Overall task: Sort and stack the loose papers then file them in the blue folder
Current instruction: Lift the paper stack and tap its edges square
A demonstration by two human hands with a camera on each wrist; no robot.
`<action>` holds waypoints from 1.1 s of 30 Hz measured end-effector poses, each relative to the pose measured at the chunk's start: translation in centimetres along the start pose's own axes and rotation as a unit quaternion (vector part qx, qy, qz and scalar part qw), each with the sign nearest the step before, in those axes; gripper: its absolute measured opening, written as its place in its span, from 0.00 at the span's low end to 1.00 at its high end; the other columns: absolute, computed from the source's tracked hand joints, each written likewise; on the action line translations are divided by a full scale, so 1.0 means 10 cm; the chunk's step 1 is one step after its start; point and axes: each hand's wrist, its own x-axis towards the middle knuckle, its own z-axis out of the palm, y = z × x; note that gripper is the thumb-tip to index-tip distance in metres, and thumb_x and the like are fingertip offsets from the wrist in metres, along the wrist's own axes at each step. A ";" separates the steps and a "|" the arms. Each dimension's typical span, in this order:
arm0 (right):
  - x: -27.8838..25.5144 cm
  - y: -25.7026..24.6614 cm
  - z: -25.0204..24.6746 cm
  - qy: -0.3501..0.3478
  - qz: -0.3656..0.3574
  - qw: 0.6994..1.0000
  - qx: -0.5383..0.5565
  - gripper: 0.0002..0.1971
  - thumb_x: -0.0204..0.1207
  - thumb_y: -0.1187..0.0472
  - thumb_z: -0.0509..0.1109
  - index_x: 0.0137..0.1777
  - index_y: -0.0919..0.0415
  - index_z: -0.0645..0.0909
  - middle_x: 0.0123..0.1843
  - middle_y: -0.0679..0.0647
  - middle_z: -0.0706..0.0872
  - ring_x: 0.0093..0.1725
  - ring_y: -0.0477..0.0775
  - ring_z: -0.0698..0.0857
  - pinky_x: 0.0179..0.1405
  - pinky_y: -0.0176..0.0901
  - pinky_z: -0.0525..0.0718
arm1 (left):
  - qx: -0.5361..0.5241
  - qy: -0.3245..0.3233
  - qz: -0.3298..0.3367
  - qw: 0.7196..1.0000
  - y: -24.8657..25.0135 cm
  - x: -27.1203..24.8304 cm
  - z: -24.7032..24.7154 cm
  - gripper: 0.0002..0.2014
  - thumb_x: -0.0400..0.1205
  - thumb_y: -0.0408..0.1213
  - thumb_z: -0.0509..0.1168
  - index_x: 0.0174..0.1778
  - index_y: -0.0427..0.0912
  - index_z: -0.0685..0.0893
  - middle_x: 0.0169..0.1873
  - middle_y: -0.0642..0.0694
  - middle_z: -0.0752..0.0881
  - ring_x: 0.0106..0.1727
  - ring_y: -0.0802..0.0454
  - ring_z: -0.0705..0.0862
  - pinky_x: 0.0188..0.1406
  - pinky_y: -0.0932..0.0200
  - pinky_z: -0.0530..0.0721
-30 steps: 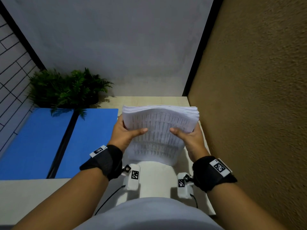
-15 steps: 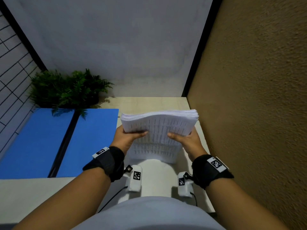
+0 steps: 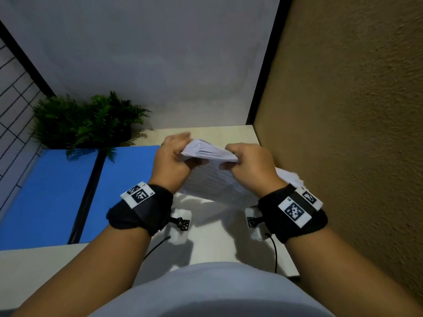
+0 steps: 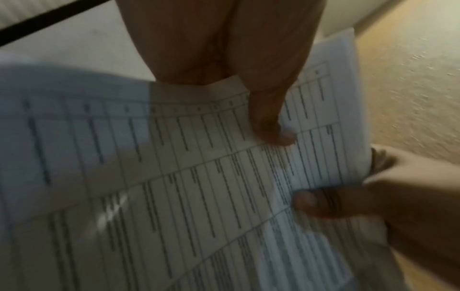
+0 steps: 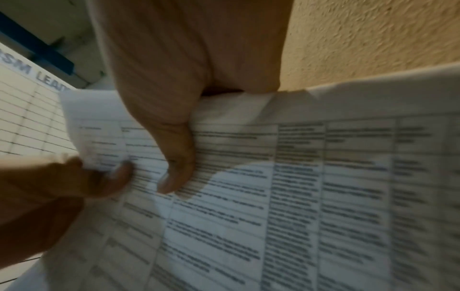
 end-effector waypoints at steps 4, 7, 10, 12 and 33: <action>-0.03 0.22 -0.04 -0.051 0.061 0.995 -0.065 0.15 0.67 0.41 0.78 0.35 0.50 0.79 0.33 0.46 0.82 0.38 0.54 0.80 0.33 0.44 0.70 | -0.161 0.027 -0.123 0.979 -0.18 -0.12 0.04 0.14 0.72 0.23 0.75 0.37 0.49 0.90 0.31 0.62 0.91 0.36 0.68 0.86 0.40 0.67 0.86; -0.15 0.53 -0.21 -0.085 0.158 0.980 -0.084 0.17 0.63 0.44 0.83 0.33 0.52 0.78 0.29 0.46 0.79 0.37 0.55 0.82 0.30 0.43 0.70 | -0.203 0.065 -0.173 0.962 -0.44 -0.19 -0.05 0.14 0.74 0.24 0.76 0.42 0.51 0.88 0.35 0.60 0.91 0.40 0.65 0.88 0.42 0.68 0.83; -0.28 0.86 -0.24 -0.020 0.254 0.956 0.146 0.14 0.59 0.57 0.87 0.35 0.57 0.84 0.34 0.53 0.87 0.37 0.55 0.85 0.33 0.45 0.80 | -0.233 0.089 -0.207 0.946 -0.66 -0.23 -0.12 0.13 0.75 0.24 0.74 0.46 0.49 0.88 0.39 0.57 0.92 0.43 0.61 0.88 0.42 0.68 0.84; -0.36 1.01 -0.13 0.051 0.286 0.886 0.362 0.16 0.61 0.66 0.85 0.49 0.62 0.89 0.46 0.58 0.91 0.47 0.55 0.88 0.46 0.45 0.85 | -0.257 0.101 -0.215 0.937 -0.74 -0.25 -0.12 0.13 0.77 0.25 0.74 0.47 0.50 0.88 0.37 0.60 0.93 0.41 0.66 0.89 0.39 0.70 0.85; -0.63 1.19 0.43 0.099 0.240 0.894 0.366 0.28 0.68 0.75 0.79 0.62 0.47 0.80 0.58 0.41 0.80 0.57 0.43 0.81 0.56 0.30 0.83 | -0.259 0.052 -0.302 0.916 -1.07 -0.46 0.17 0.43 0.52 0.49 0.84 0.65 0.43 0.79 0.55 0.47 0.85 0.56 0.53 0.85 0.53 0.59 0.84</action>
